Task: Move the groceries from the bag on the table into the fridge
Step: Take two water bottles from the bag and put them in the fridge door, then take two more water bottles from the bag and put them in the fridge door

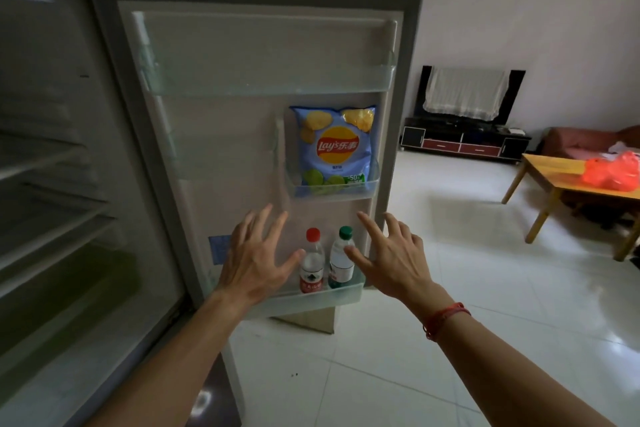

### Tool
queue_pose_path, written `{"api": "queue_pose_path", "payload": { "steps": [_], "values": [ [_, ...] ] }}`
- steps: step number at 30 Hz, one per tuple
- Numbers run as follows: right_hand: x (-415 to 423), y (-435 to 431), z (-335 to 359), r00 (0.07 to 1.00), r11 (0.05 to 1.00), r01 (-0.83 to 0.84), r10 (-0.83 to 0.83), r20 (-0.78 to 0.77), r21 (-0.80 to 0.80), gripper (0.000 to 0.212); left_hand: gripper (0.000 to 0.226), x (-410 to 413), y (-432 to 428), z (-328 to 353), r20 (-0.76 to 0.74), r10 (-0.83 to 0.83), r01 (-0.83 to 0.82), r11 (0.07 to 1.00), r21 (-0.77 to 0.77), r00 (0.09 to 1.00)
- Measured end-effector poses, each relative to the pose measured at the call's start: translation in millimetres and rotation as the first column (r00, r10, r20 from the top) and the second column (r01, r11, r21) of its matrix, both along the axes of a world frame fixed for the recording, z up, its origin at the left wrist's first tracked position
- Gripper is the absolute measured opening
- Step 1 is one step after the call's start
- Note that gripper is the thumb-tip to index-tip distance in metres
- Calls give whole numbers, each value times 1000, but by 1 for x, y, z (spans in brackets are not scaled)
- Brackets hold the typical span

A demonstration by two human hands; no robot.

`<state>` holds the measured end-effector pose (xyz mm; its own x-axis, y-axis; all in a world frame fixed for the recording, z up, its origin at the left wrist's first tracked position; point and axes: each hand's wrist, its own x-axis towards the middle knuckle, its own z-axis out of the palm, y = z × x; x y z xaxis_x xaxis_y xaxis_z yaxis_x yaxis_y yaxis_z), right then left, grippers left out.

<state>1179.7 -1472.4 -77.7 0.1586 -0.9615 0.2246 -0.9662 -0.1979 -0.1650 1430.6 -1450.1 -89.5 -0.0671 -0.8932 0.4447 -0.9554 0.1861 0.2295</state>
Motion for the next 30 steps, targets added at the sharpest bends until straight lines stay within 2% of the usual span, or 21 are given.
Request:
{"api": "queue_pose_path", "payload": {
  "steps": [3, 8, 14, 19, 23, 27, 30],
  "values": [
    [-13, 4, 3, 1000, 1000, 22, -22, -8, -15, 81, 85, -9, -5, 3, -13, -42, 42, 999, 14, 999],
    [-42, 12, 8, 995, 994, 94, -95, -23, -47, 92, 80, -36, -18, 6, -8, -141, 140, 989, -47, 990],
    [-71, 38, 17, 970, 966, 240, -243, -28, -92, 76, 86, -73, -23, 15, 17, -298, 298, 954, -38, 954],
    [-86, 79, 25, 912, 909, 404, -409, -22, -103, 75, 85, -103, -24, 14, 49, -442, 444, 895, -46, 896],
    [-101, 119, 28, 846, 843, 528, -533, -21, -102, 88, 85, -135, -16, 18, 21, -570, 570, 821, -35, 821],
    [-120, 166, 33, 770, 770, 631, -637, -44, -92, 79, 82, -173, 1, 22, 65, -679, 682, 728, -68, 731],
    [-137, 203, 36, 710, 710, 697, -703, -49, -100, 81, 79, -202, 18, 28, 61, -742, 743, 661, -100, 668]
  ]
}}
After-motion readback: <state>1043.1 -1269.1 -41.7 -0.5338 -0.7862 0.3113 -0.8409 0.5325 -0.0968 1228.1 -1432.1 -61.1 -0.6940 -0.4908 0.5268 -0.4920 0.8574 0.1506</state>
